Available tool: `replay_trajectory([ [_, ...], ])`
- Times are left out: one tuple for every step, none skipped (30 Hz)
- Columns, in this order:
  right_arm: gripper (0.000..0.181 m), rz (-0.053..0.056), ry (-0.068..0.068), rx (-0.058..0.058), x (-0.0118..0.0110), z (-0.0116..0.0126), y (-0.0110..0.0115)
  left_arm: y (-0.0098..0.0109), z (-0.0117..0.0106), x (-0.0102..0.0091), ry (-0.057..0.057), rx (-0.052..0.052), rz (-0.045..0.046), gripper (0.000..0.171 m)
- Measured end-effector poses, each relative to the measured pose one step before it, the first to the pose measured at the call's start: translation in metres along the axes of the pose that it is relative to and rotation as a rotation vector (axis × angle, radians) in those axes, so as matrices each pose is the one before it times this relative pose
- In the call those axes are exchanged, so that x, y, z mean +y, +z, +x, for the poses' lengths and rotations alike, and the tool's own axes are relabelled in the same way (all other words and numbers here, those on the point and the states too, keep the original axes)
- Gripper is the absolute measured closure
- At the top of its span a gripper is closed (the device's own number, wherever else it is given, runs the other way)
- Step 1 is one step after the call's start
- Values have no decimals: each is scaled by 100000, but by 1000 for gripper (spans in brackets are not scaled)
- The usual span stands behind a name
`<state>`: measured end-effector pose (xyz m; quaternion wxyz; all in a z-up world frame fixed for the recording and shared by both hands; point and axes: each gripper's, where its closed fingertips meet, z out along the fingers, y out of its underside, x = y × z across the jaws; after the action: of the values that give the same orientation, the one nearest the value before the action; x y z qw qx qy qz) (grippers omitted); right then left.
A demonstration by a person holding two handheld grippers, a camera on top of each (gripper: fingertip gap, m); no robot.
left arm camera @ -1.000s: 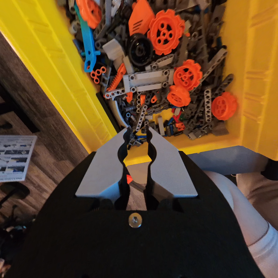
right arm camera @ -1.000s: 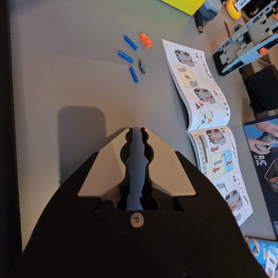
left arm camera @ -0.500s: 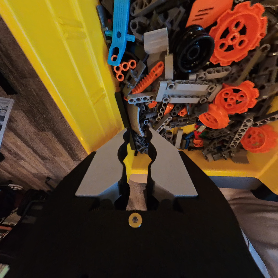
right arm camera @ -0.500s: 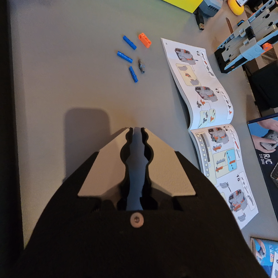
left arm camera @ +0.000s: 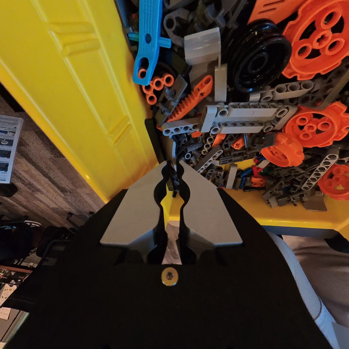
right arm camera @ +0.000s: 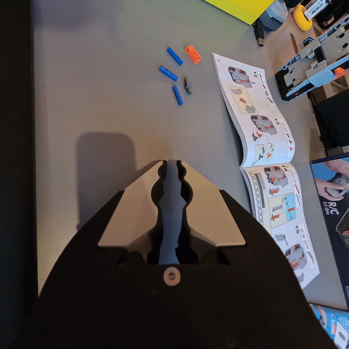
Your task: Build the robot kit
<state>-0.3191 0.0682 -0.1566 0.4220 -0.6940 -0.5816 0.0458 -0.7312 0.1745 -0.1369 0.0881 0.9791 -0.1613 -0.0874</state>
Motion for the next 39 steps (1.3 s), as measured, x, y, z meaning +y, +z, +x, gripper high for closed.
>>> replay_trajectory([
  [171,-8,509,-341,0,12,17,-17,-8,28,109,324,430,168],
  [171,-229,151,-81,13,17,-2,-19,21,35,124,394,323,168],
  [171,-325,-329,236,27,0,-26,-25,42,37,241,484,181,168],
  [171,-433,-822,483,45,-2,-53,-25,53,53,388,467,76,168],
  [171,-433,-966,572,57,-5,-69,-42,71,104,469,416,-54,169],
  [171,-329,-792,395,51,-23,-74,-46,79,180,450,406,-244,169],
  [171,-167,-402,259,48,-14,-59,-60,65,228,351,233,-275,169],
  [171,26,72,8,26,-25,-41,-98,37,221,265,75,-48,169],
  [171,111,295,-208,19,-5,-9,-122,47,187,212,219,287,169],
  [171,160,276,-285,-9,1,9,-150,80,190,123,364,532,170],
  [171,256,259,-328,-30,10,32,-151,57,209,-25,214,581,170],
  [171,436,380,-390,-49,-3,56,-151,-6,267,-243,-162,455,170],
  [171,471,486,-475,-69,-29,69,-175,-58,308,-472,-398,419,170],
  [171,361,450,-444,-52,-6,54,-177,-45,267,-485,-237,582,170],
  [171,130,307,-271,-36,14,44,-193,-33,191,-417,-89,1007,170],
  [171,9,125,-114,-7,23,38,-214,-63,110,-510,-238,1165,170],
  [171,12,45,40,-9,16,17,-196,-40,44,-527,-225,1077,170],
  [171,-1,-5,146,7,25,12,-172,35,-25,-182,32,986,166],
  [171,-55,-60,203,14,20,-3,-145,98,-96,486,138,841,164],
  [171,-76,-124,214,17,26,-4,-115,152,-145,1140,45,713,163],
  [171,-69,-144,199,8,14,-4,-116,196,-200,1675,-74,662,161],
  [171,-98,-152,167,12,10,-6,-124,200,-312,2146,-443,943,160],
  [171,-114,-239,168,6,4,-7,-138,190,-409,2485,-768,1225,160],
  [171,-9,-323,109,-3,-11,2,-106,201,-470,2668,-753,1220,159],
  [172,69,-256,-6,-13,-15,18,-94,251,-512,2835,-446,1317,159],
  [172,257,-150,-205,-38,-34,25,-38,269,-554,2913,-89,1480,159],
  [172,352,49,-368,-49,-47,30,12,226,-528,2607,82,1244,159],
  [173,409,242,-396,-47,-36,27,56,134,-399,1845,-39,665,159],
  [173,413,383,-446,-39,-33,32,96,40,-268,1119,-292,-11,159],
  [173,383,334,-359,-29,-30,31,110,-32,-221,809,-466,-228,158],
  [173,307,237,-271,-25,-15,13,118,-87,-224,906,-683,-138,157],
  [173,185,234,-245,-23,-1,27,130,-104,-209,1027,-854,-77,156],
  [173,5,191,-131,-14,-5,15,137,-67,-171,924,-507,-179,155],
  [173,-68,-52,40,2,6,1,131,-41,-98,579,-208,-510,154],
  [173,-89,-382,232,8,2,-8,134,-59,-1,-242,-172,-821,152],
  [173,-258,-624,311,14,-19,-34,126,-112,126,-1265,-95,-1169,152],
  [173,-419,-850,356,12,-14,-34,108,-282,150,-1841,-661,-1180,153],
  [173,-346,-911,376,6,-28,-34,102,-413,50,-1895,-1171,-571,153],
  [173,-314,-804,318,-5,-21,-11,84,-338,-78,-1707,-601,165,154],
])
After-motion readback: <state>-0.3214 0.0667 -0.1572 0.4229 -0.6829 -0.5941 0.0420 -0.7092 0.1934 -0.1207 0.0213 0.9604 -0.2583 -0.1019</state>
